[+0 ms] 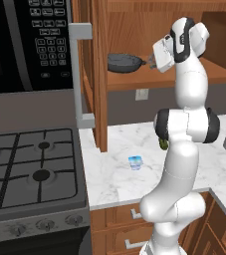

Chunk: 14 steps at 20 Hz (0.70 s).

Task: Pick the pan from the cabinet and place it on the stove. Then turn on the stove burner for the pan.

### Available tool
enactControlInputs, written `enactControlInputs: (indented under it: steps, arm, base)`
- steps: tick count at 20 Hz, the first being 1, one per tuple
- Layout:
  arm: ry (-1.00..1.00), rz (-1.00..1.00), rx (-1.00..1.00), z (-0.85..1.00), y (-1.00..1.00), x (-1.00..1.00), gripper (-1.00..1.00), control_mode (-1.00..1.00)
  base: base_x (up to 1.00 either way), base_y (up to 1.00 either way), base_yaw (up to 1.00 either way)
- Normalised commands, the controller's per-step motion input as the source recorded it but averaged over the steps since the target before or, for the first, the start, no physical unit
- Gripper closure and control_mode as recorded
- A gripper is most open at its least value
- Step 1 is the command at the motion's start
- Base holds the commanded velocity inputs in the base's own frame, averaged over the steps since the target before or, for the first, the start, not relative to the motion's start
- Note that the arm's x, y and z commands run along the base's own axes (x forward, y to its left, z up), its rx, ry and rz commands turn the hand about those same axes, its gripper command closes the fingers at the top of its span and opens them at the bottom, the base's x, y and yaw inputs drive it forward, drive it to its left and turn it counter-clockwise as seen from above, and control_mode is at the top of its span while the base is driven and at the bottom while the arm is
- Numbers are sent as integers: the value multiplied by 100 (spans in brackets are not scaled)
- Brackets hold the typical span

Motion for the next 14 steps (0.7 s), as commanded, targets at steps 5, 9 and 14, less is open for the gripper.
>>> enactControlInputs:
  steps: [5, 9, 14]
  arm:
    - [0, 0, 0, -14, 0, 0, 100, -100]
    - [-10, 0, 1, -2, 0, -10, 100, -100]
    - [-28, 0, 2, 0, -2, -32, 100, -100]
  base:
    - [0, 0, 0]
    - [0, 0, 0]
    - [0, 0, 0]
